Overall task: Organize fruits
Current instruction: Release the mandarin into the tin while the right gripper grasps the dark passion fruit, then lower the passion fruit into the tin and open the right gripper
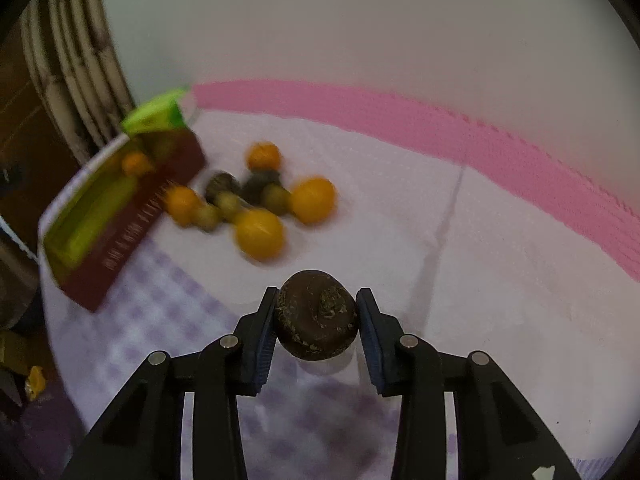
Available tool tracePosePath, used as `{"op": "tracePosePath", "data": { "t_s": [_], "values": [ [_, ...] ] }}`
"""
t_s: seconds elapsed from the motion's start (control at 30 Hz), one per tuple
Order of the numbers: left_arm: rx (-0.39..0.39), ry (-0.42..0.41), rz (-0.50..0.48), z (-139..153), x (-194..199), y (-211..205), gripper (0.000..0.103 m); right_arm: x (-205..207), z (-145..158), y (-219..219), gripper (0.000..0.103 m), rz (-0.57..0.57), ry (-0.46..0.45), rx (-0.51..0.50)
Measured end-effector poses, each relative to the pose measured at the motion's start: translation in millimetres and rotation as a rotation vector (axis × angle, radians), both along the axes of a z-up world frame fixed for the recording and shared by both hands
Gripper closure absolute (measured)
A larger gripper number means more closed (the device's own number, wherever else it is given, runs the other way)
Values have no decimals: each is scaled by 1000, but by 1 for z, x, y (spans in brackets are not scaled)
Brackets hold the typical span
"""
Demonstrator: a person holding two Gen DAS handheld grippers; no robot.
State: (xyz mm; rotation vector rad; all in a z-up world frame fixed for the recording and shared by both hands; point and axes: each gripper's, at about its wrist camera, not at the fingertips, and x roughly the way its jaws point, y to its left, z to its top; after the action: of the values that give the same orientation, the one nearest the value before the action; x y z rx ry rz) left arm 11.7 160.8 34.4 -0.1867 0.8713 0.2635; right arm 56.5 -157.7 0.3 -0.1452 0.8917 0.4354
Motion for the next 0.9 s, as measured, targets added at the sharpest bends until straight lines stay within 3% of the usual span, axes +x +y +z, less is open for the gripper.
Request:
{"op": "tracePosePath", "data": {
  "t_s": [0.1,0.17,0.4,0.53,0.67,0.9],
  "values": [
    [132,9,43,-2,-20,-6,28,-4,25,30,68,64,-20,52],
    [174,21,70,-4,-23,-5,20,-2,38,51,68,98,-28,80],
    [172,9,159,-2,-30,20,7,21,56,140,68,211,-11,125],
    [163,-14,155,0,-32,22,7,39,48,181,68,245,11,106],
    [213,-13,122,-3,-30,14,7,55,31,220,68,277,37,54],
    [179,0,140,-6,-28,25,6,75,0,255,68,287,71,-19]
  ]
}}
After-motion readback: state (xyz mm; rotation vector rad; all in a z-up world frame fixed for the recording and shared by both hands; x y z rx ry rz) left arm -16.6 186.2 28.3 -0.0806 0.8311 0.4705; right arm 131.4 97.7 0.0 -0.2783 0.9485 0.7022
